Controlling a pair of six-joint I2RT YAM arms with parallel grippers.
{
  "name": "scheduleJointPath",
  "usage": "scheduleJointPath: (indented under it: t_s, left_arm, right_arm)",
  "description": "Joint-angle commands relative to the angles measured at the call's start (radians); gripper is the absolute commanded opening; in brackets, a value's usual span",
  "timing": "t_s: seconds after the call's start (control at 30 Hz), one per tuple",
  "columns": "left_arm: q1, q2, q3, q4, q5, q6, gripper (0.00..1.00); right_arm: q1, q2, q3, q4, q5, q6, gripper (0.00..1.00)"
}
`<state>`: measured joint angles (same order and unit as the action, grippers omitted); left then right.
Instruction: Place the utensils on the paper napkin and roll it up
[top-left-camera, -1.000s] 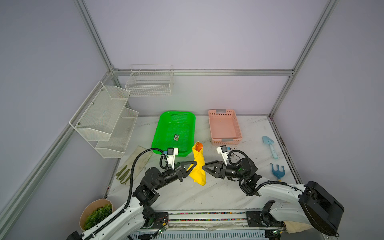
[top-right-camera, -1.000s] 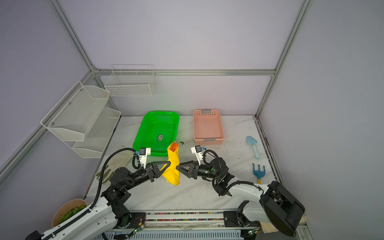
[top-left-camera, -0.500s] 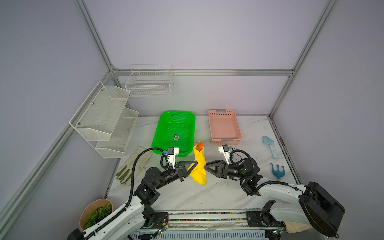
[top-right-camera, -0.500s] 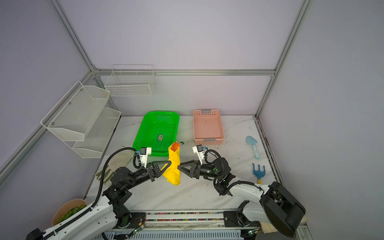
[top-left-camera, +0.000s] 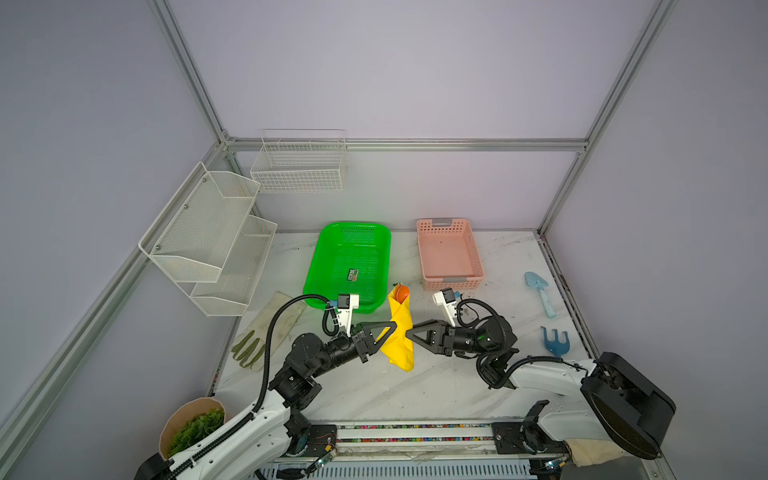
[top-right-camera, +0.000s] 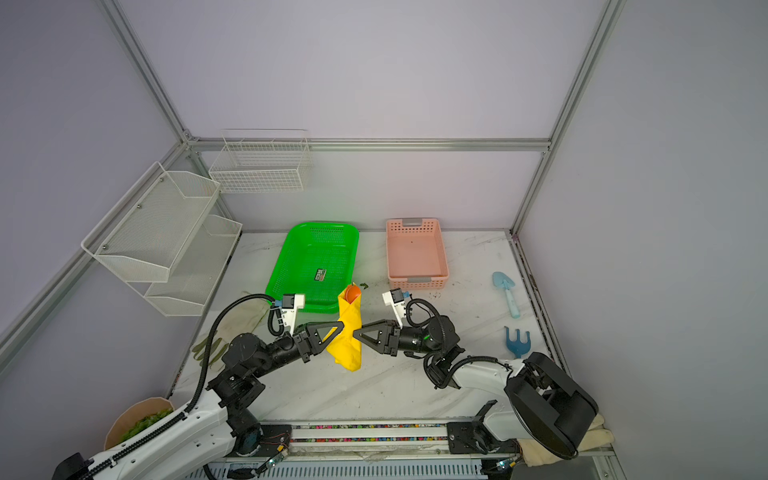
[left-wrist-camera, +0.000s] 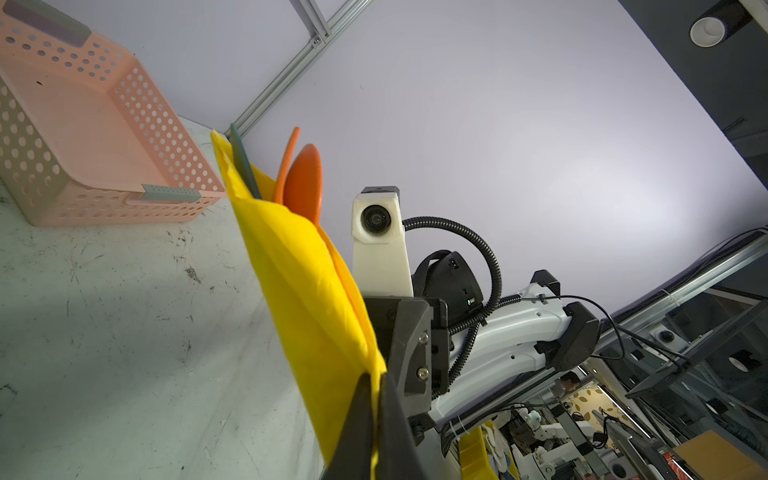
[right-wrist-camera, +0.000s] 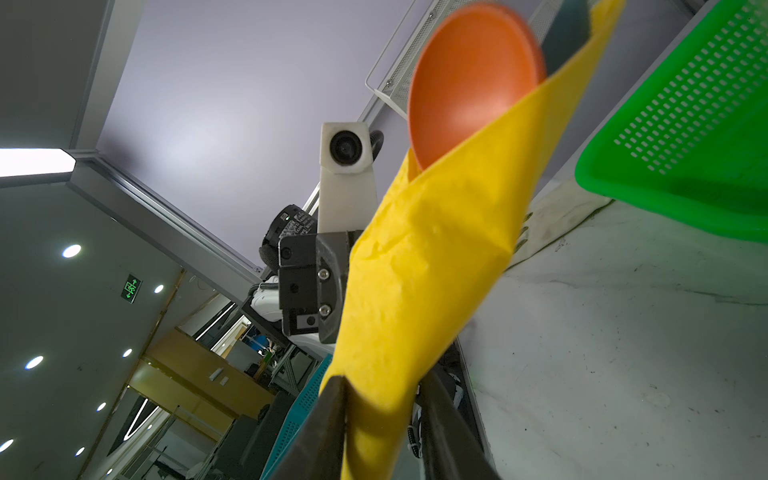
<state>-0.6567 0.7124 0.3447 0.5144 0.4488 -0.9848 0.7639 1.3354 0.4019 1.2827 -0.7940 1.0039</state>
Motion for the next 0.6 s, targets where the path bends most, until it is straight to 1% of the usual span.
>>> scheduleJointPath:
  t_s: [0.0, 0.13, 0.23, 0.47, 0.57]
  left_arm:
    - [0.003, -0.001, -0.032, 0.063, 0.027, -0.002, 0.00]
    - [0.003, -0.002, -0.031, 0.064, 0.032, -0.002, 0.00]
    - [0.003, 0.001, -0.030, 0.064, 0.034, -0.002, 0.00]
    - [0.003, 0.007, -0.027, 0.064, 0.037, 0.001, 0.00]
    - [0.004, 0.010, -0.026, 0.064, 0.039, 0.003, 0.00]
  right_arm:
    - [-0.003, 0.005, 0.029, 0.100, -0.020, 0.034, 0.33]
    - [-0.003, 0.017, 0.037, 0.114, -0.025, 0.044, 0.31]
    - [-0.002, 0.028, 0.040, 0.121, -0.025, 0.047, 0.27]
    - [0.009, 0.033, 0.052, 0.109, -0.016, 0.041, 0.27]
    - [0.018, 0.033, 0.056, 0.103, -0.016, 0.035, 0.30]
